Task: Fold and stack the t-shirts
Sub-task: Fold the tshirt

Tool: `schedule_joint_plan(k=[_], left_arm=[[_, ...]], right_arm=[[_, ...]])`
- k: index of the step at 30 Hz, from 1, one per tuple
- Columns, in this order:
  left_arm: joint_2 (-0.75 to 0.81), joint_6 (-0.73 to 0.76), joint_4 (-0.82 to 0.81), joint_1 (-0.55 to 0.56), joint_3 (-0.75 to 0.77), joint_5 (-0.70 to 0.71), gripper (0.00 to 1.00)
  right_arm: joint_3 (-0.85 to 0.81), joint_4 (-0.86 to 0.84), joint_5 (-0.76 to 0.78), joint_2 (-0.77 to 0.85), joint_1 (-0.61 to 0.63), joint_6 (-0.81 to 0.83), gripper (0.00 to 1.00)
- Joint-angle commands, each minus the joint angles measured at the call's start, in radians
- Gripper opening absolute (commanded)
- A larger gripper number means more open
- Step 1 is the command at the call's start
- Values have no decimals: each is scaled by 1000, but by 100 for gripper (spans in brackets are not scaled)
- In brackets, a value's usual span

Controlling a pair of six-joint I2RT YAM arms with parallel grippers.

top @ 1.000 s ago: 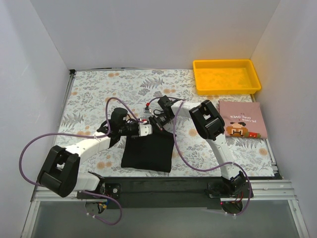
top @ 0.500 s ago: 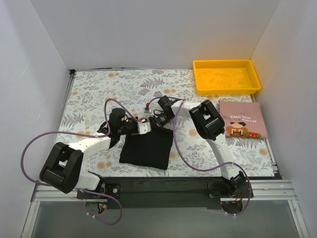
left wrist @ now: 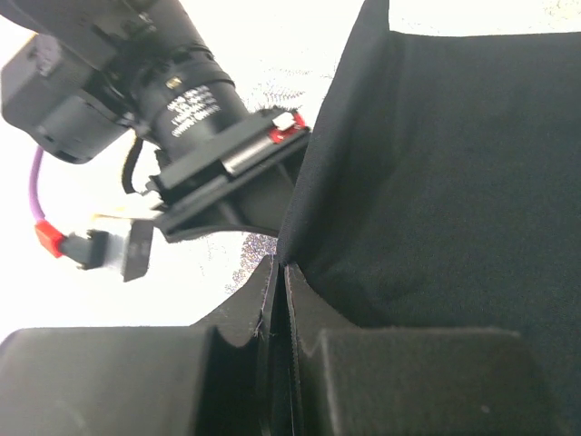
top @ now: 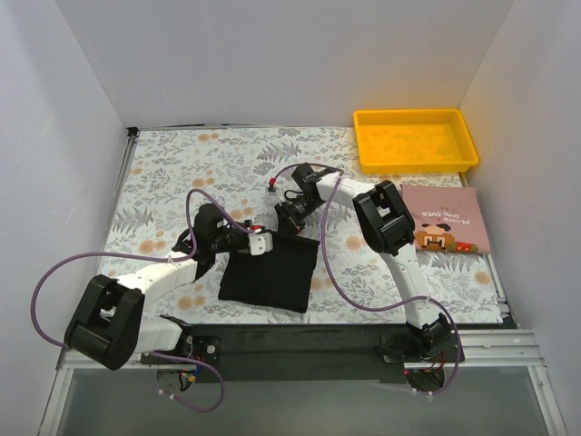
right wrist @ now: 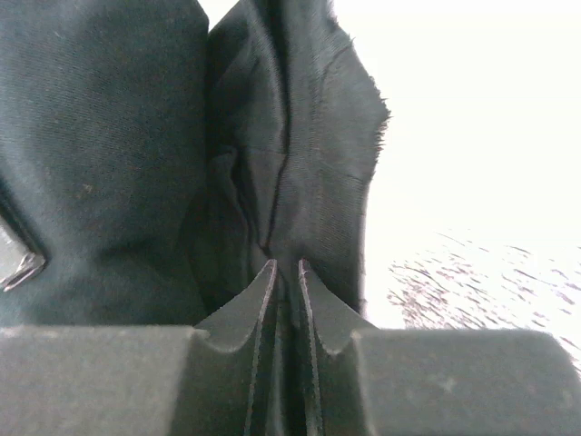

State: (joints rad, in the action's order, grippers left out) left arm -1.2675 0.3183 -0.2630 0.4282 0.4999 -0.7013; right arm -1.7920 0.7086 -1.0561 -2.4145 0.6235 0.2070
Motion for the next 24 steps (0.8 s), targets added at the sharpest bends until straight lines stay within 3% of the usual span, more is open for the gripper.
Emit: schedule_joint_plan(k=[1, 24], left_arm=[[22, 19, -21, -5, 6, -21, 0], [-168, -58, -289, -5, 48, 83, 0]], right_arm=[[-53, 63, 30, -12, -7, 63, 20], [14, 72, 74, -72, 31, 150, 15]])
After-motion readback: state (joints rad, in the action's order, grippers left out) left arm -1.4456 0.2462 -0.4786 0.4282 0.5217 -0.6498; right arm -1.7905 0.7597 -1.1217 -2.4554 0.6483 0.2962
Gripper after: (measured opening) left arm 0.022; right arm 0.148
